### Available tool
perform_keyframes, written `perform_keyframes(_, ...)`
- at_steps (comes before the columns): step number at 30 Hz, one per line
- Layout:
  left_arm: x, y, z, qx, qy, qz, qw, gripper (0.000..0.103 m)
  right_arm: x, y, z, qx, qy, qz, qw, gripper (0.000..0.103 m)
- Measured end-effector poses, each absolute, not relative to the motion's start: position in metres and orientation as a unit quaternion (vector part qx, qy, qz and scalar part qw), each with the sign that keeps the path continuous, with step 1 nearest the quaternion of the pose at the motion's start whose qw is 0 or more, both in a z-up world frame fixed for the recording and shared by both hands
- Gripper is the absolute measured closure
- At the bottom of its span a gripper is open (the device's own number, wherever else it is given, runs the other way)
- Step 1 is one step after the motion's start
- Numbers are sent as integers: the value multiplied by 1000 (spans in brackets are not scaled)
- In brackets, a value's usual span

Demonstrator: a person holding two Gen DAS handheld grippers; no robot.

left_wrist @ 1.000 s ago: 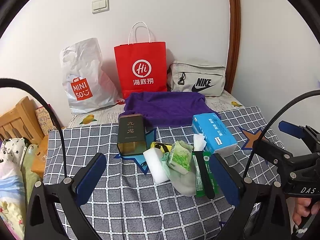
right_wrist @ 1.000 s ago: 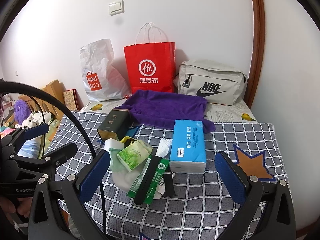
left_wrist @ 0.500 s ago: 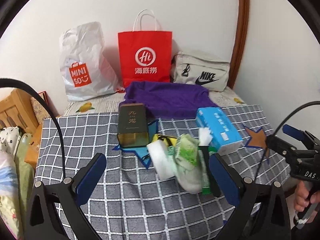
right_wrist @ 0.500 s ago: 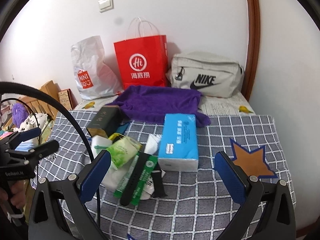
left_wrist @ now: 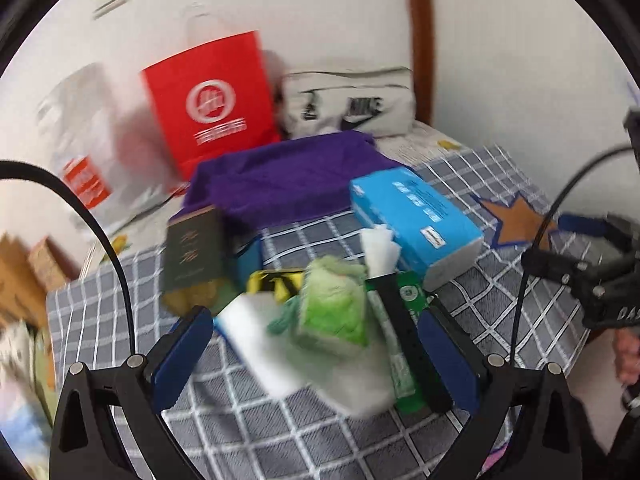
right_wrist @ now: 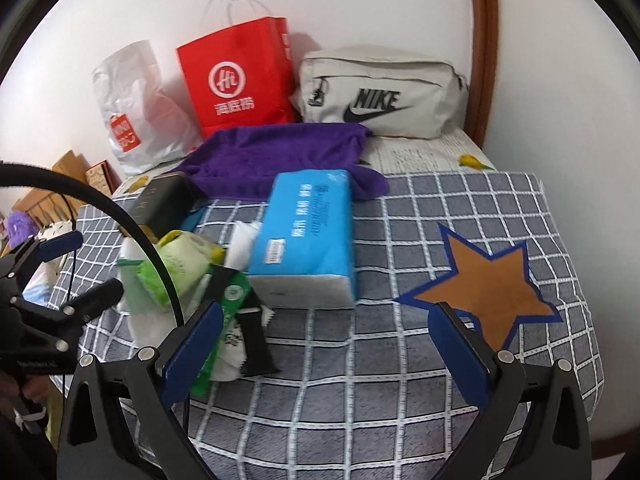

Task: Organize soft objects
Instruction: 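Grasp the green-leaf tissue pack with the left gripper, then grasp the black watch strap with the right gripper while the left gripper holds the tissue pack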

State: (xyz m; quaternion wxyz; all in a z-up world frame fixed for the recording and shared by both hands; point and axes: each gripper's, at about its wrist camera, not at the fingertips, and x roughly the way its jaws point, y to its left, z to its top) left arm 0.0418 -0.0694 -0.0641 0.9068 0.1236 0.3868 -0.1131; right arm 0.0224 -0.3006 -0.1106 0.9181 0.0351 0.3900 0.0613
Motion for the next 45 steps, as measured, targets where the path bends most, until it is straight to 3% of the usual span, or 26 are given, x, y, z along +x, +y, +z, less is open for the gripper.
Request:
perform_keyframes(11, 82, -95, -121, 256, 430, -68, 863, 2, 40, -331, -139, 69, 425, 48, 902, 1)
perform_keyframes(15, 83, -98, -126, 278, 415, -63, 864, 30, 48, -331, -148, 75, 434, 52, 896, 1)
perform_keyframes(16, 82, -99, -124, 280, 415, -69, 863, 55, 48, -331, -149, 75, 435, 53, 896, 1)
perform_keyframes(22, 81, -77, -95, 174, 432, -129, 875, 55, 48, -320, -146, 73, 429, 75, 897, 1)
perform_keyframes(39, 73, -37, -71, 100, 424, -130, 891, 54, 37, -283, -141, 54, 426, 130, 894, 1)
perform_keyframes(45, 70, -6, -63, 74, 421, -103, 898, 54, 32, -247, -146, 53, 431, 189, 881, 10)
